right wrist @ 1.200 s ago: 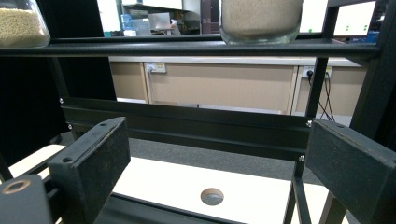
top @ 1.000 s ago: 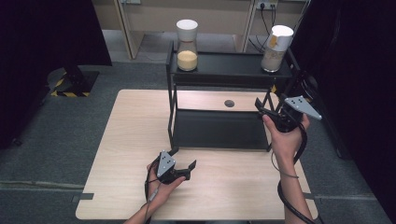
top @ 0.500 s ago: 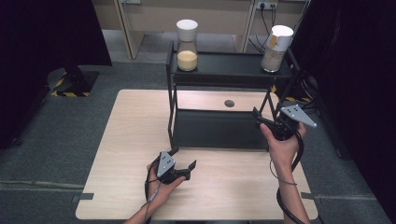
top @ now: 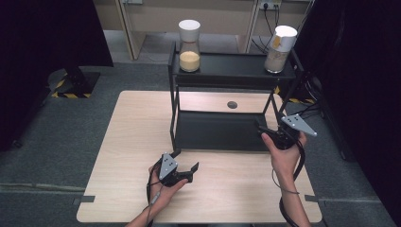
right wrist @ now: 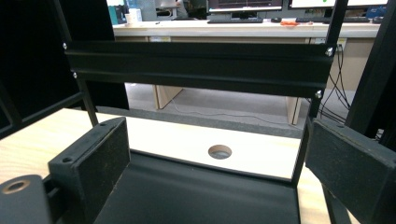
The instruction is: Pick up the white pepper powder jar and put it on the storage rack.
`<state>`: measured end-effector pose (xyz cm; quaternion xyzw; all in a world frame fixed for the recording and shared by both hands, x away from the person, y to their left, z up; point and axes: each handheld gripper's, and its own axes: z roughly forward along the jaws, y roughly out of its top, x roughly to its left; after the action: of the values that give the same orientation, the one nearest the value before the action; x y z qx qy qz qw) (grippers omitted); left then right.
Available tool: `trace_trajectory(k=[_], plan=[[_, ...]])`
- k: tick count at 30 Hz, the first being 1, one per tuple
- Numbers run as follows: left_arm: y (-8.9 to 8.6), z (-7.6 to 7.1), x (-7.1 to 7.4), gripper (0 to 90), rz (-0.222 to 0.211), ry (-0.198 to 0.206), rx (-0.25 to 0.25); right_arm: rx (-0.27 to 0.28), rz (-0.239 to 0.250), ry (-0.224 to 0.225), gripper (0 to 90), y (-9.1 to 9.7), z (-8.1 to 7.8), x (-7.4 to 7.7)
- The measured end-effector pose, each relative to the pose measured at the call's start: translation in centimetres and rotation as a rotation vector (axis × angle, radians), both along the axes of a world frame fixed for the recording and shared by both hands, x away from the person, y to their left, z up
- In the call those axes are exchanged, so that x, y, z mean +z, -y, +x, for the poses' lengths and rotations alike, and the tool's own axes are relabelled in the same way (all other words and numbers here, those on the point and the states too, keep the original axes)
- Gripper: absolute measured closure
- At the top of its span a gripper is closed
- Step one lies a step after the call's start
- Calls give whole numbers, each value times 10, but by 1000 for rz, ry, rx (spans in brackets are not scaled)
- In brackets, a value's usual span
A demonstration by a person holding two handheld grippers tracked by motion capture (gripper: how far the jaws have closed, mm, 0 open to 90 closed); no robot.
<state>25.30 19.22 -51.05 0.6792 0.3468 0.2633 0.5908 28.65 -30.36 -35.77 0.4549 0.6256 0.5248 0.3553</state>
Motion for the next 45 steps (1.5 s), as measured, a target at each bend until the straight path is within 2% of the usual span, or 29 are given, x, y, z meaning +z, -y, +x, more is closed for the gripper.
trace_trajectory(k=[18, 45], plan=[[0, 0, 0, 115, 3, 0, 0, 18, 14, -33, 68, 3, -5, -23], [0, 0, 0, 115, 3, 0, 2, 9, 18, -91, 76, 10, -13, -51]])
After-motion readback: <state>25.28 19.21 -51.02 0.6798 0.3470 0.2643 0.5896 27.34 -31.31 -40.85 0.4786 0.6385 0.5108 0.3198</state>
